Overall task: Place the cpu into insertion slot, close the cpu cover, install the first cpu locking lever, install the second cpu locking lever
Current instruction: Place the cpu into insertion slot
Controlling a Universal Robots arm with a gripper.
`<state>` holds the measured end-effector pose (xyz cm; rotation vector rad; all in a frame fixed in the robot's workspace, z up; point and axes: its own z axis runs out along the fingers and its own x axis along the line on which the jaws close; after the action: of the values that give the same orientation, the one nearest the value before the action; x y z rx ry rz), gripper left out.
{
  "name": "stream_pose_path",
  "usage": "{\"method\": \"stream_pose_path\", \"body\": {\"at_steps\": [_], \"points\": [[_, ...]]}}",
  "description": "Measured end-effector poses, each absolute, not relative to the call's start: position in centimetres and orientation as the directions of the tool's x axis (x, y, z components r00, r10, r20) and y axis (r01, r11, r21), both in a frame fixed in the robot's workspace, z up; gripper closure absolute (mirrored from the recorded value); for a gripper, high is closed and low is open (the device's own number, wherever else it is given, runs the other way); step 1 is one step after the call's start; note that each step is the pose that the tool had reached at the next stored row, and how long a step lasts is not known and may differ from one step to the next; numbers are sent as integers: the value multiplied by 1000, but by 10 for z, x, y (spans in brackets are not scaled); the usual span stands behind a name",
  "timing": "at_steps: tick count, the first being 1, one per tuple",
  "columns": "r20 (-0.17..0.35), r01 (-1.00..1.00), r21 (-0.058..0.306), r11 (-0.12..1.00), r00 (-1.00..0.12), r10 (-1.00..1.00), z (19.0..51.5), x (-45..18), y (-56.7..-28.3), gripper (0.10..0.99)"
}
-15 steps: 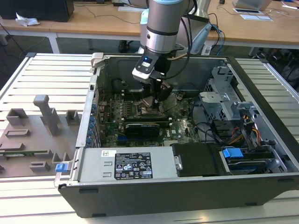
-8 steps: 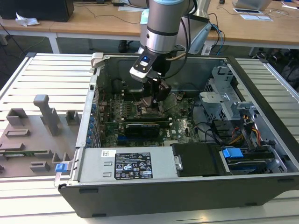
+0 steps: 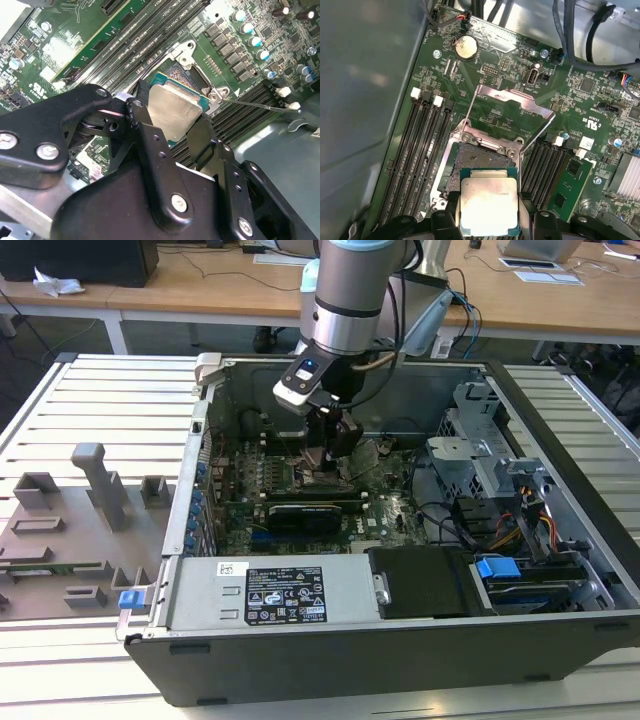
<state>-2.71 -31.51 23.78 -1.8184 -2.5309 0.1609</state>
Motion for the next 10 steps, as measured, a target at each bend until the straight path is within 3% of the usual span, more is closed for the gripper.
{"method": "stream_pose_path", "body": {"at_steps": [10], "points": [[-43, 965, -96, 244, -248, 968, 238, -27, -315, 545]]}}
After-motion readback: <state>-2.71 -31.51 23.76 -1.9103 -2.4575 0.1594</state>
